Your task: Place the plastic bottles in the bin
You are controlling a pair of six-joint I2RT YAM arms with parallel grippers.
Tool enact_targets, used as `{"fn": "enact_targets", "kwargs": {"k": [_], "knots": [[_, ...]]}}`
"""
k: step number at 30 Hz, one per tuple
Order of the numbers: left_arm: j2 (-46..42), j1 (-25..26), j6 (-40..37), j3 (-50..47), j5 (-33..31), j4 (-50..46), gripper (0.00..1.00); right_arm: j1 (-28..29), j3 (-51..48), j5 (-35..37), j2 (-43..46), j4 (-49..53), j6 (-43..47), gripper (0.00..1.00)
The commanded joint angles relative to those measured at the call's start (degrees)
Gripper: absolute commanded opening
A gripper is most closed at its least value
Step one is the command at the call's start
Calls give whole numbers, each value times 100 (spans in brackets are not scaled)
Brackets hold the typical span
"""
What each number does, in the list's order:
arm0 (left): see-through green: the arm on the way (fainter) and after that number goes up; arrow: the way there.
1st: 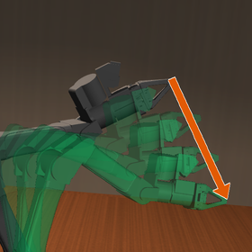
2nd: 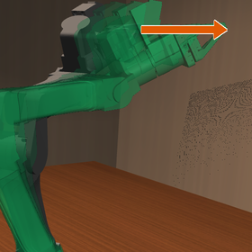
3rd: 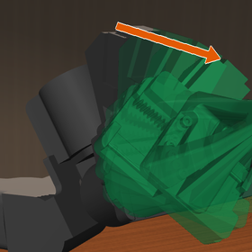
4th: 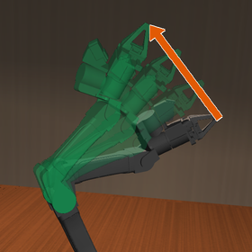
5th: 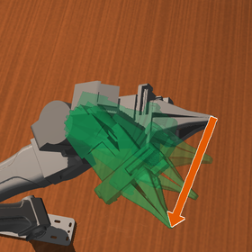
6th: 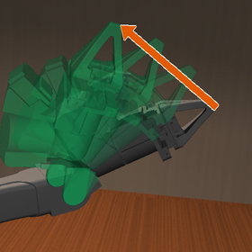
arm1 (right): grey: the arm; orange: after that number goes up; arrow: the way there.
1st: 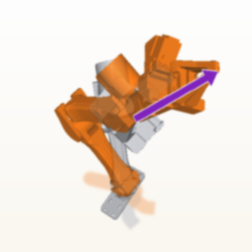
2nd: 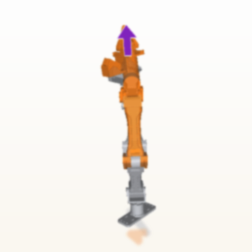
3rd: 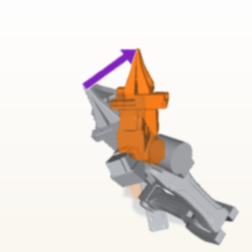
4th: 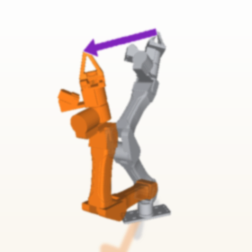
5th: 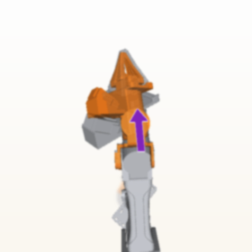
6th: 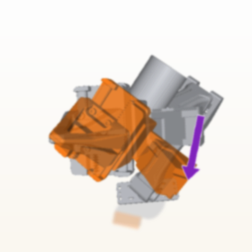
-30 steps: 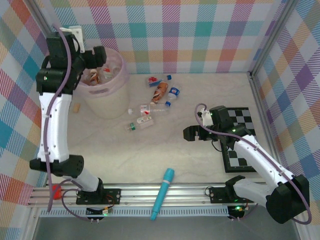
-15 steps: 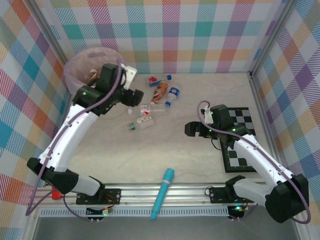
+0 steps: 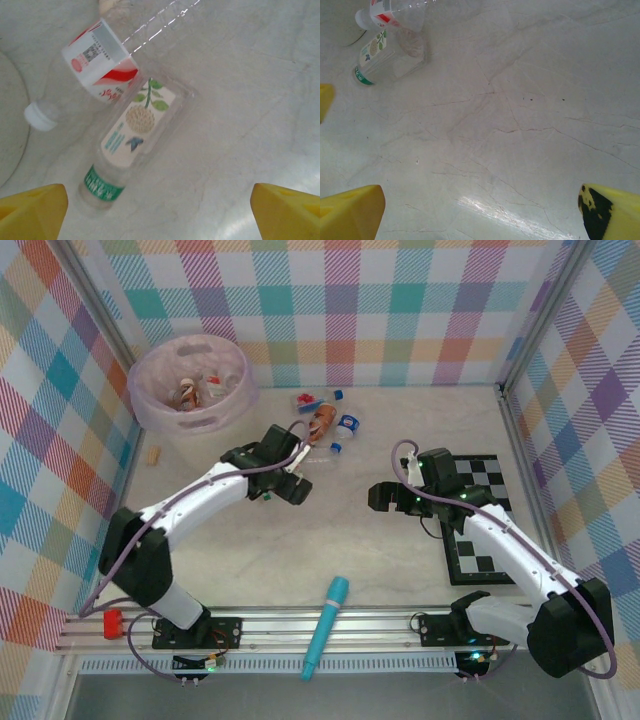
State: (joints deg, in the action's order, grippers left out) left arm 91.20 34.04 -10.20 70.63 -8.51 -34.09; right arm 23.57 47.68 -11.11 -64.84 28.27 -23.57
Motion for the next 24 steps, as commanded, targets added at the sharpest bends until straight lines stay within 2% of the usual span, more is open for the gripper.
{"fn": "enact_targets", "kwargs": {"k": [1, 6, 17, 24], "knots": [[489, -56, -191, -30, 27, 688, 95, -33, 63, -26, 52, -61, -67, 99], [1099, -353, -161, 36, 331, 995, 96, -61, -4, 108, 261, 124, 12, 99], [1842, -504, -108, 220, 121, 1165, 96, -147, -135, 43, 341, 117, 48, 99], [1774, -504, 76, 294, 197, 933, 80, -168, -154, 52, 343, 112, 45, 99]]}}
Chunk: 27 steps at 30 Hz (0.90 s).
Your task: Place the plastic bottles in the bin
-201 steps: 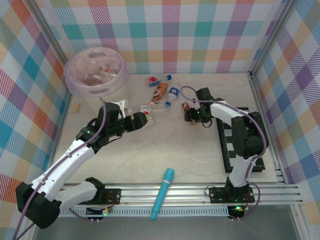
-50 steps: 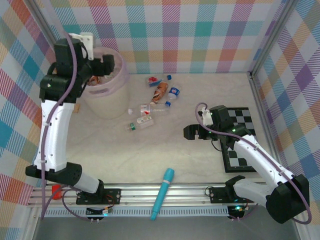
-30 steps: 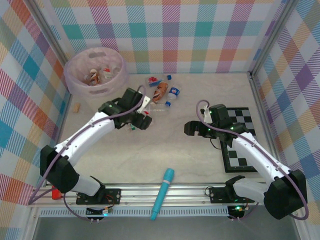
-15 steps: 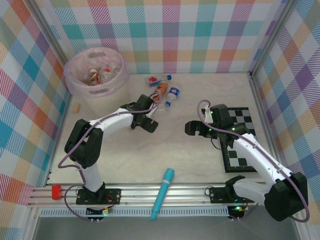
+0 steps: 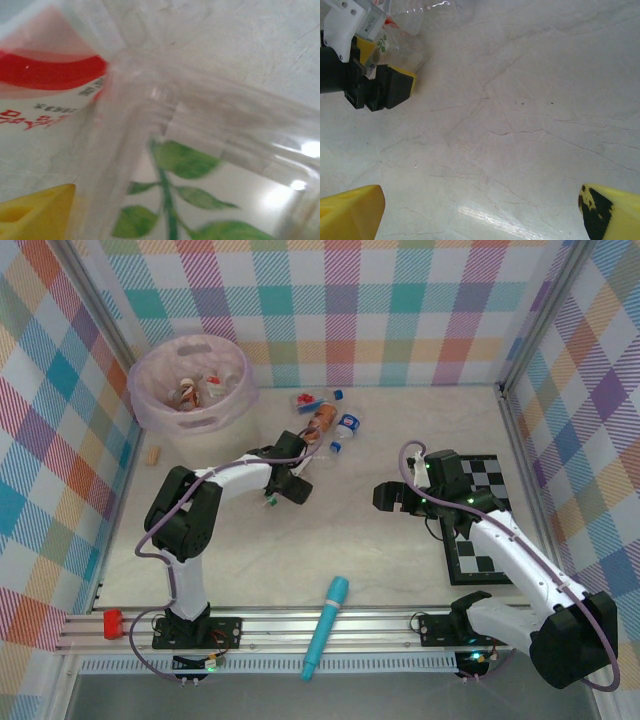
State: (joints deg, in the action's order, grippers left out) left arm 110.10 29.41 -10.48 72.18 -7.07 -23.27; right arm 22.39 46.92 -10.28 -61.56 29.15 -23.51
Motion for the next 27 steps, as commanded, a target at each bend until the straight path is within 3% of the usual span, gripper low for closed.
{"fn": "enact_targets", "kwargs": {"k": [1, 6, 14, 20, 27], "knots": [[-159, -25, 130, 129, 50, -169, 78, -49, -89, -33, 3, 12, 31, 99], [-377, 56, 169, 166, -27, -400, 65, -51, -77, -86, -75, -42, 28, 99], [-1043, 152, 307, 473, 136, -991, 58, -51, -47, -70, -84, -49, 31, 99], [-1916, 174, 498, 1102, 622, -1408, 52, -55, -47, -85, -119, -90, -4, 99], [-2631, 80, 565, 2173, 609, -1758, 41, -57, -52, -133, -155, -127, -35, 99]]}}
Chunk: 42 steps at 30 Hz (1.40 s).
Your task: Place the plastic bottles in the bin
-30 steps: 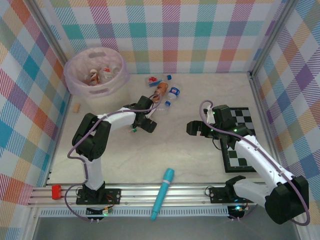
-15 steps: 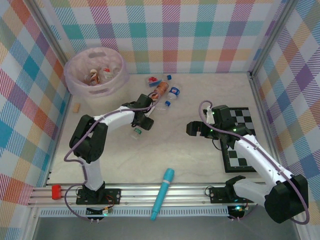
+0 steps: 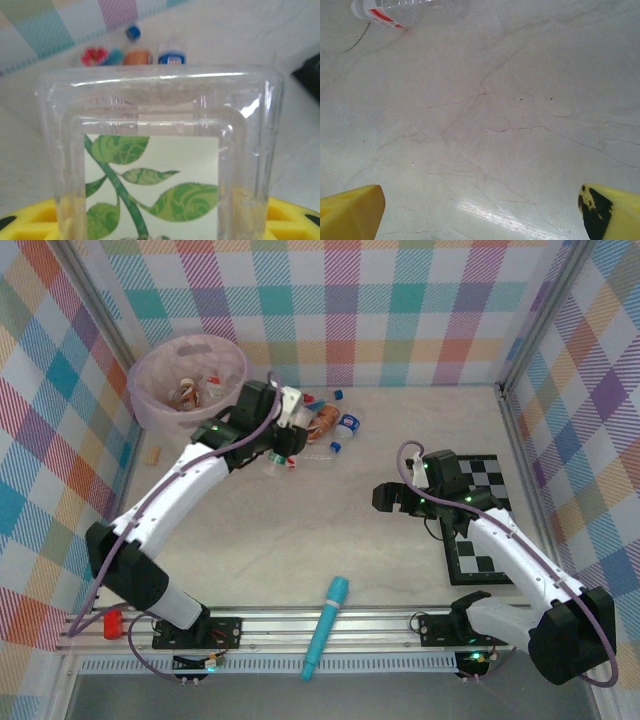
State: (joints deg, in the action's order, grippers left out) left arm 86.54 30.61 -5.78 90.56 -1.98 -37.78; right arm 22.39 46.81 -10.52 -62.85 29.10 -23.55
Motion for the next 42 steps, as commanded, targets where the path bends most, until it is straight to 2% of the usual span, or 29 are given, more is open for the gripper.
{"fn": "enact_targets", "kwargs": {"k": [1, 5, 7, 13, 16, 22, 30, 39, 42], "knots": [[-348, -100, 95, 493, 88, -322, 40, -56, -32, -113, -26, -128, -27, 99], [-453, -510, 222, 1133, -167, -375, 31, -51, -15, -151, -43, -146, -27, 99], [-471, -855, 502, 1368, -194, -246, 23, -51, -8, -173, -39, -150, -27, 99], [-177, -2180, 1573, 1872, 592, 119, 8, -55, -20, -237, -43, -185, -52, 99], [92, -2672, 1869, 1998, 518, 327, 1, -51, 9, -274, -30, -160, -51, 99], [1052, -3410, 2194, 2611, 617, 377, 0, -54, -9, -255, 85, -80, -18, 99], [2409, -3674, 1900, 3967, 431, -550, 0, -60, -117, -228, 162, -60, -26, 99], [3260, -3702, 1340, 4227, 301, -1000, 0, -60, -131, -248, 123, -72, 6, 99], [3473, -3703, 1182, 4281, 426, -1142, 11, -60, -163, -248, 97, -98, 1, 99]]}}
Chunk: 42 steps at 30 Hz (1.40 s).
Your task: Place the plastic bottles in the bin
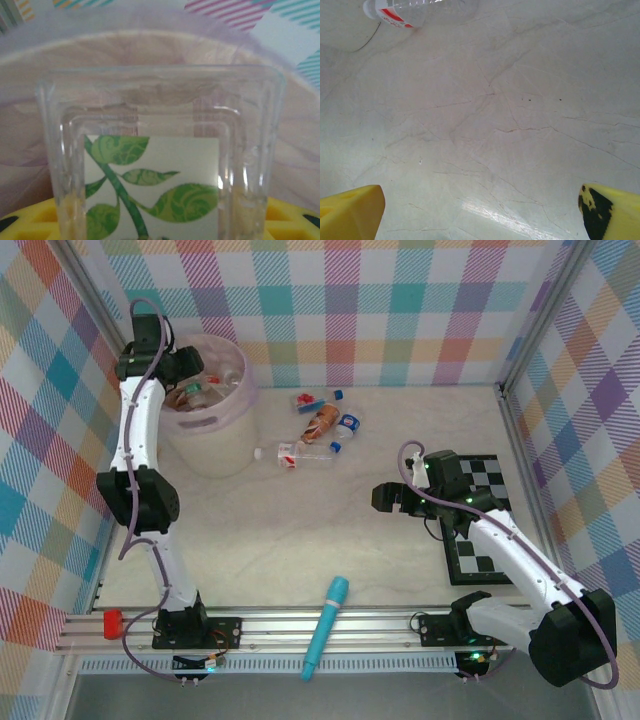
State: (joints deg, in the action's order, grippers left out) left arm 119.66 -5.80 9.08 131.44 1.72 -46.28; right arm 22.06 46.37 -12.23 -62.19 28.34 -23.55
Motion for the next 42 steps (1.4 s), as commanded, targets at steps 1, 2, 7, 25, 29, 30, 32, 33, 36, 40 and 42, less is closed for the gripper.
{"fn": "enact_targets", "kwargs": {"k": [1, 2, 7, 25, 29, 30, 32, 33, 36, 40, 42], "knots": [[236, -61, -355, 230, 137, -348, 18, -27, -128, -85, 30, -38, -4, 99], [277, -61, -394, 235, 206, -385, 25, -27, -136, -93, 20, -69, -24, 99], [279, -54, -469, 224, 343, -435, 56, -27, -153, -97, 6, -71, -26, 99], [-1437, 25, -688, -112, 245, -547, 92, -27, -46, -213, -126, -118, -39, 99], [-2238, 283, -739, -539, -260, -563, 93, -27, -23, -185, -181, -161, -31, 99], [-2487, 418, -753, -710, -421, -566, 93, -25, -8, -182, -212, -157, -20, 99], [-2978, 765, -789, -1095, -777, -525, 93, -27, 26, -177, -279, -180, -9, 99], [-3235, 1023, -779, -1351, -978, -486, 93, -27, 34, -169, -299, -203, -9, 99], [-3949, 1808, -574, -2132, -1414, -412, 89, -27, 75, -140, -350, -248, -17, 99], [-4682, 2890, -54, -3340, -1823, -147, 87, -26, 128, -100, -355, -223, 4, 99], [-4963, 3264, 301, -4014, -1871, 144, 87, -27, 139, -76, -372, -219, 8, 99]]}}
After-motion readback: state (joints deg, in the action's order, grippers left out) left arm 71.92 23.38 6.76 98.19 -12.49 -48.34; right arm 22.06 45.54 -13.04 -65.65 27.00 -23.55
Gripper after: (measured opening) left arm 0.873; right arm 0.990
